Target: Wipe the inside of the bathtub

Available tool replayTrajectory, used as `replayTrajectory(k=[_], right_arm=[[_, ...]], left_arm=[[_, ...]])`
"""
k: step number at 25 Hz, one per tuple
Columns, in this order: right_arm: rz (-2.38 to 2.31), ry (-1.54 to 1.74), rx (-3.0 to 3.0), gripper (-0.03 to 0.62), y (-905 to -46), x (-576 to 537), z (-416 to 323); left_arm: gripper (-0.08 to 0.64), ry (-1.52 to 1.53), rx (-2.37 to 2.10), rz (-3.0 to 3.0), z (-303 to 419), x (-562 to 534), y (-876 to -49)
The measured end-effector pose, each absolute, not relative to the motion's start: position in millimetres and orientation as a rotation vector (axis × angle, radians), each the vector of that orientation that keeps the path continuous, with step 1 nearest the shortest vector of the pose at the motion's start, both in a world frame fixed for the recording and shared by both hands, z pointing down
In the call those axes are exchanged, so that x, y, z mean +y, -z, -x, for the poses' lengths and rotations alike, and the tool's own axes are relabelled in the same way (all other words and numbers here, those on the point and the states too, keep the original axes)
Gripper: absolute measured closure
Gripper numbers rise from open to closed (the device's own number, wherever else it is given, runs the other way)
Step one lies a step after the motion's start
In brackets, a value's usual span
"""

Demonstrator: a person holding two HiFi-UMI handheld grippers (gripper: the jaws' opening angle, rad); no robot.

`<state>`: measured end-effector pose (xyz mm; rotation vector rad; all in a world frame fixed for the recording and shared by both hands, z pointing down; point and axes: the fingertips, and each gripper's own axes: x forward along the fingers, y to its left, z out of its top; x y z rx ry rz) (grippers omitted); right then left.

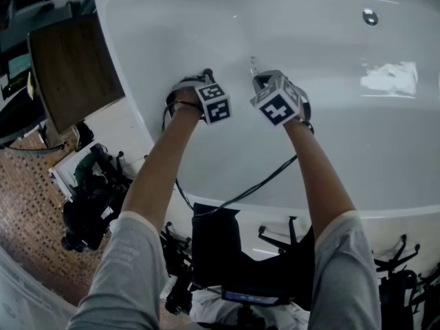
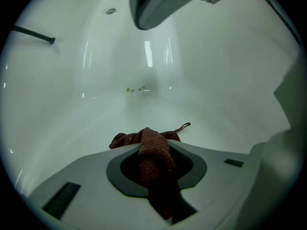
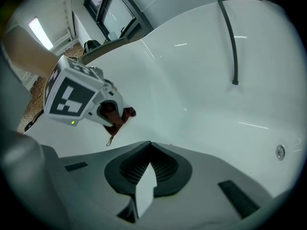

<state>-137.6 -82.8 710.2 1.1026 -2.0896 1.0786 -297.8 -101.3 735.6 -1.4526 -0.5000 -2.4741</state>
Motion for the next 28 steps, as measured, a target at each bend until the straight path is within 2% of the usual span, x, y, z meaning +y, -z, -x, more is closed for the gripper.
replayTrajectory(k=[5,16,24,28], right_arm=[[-1.089,-1.089,-2.086,0.584,-718,-77,137],[-1.142,-1.074,-2.070,0.584,-741,-84,123],[-1.134,-1.095,-2.067,0.584,-755,-86,123],[-1.115,-1.103,-2.058,0.584,-766,-80,121]], left_arm=[[0.462,2.500,-0.583,1.427,306,-75,-745],[0.462,2.419,-0.386,1.479,263,-154,-778],[0.462,2.454,-0.537,1.508,281,-75,-794],[0.462,2.453,-0.518,1.523,278,-83,-801]])
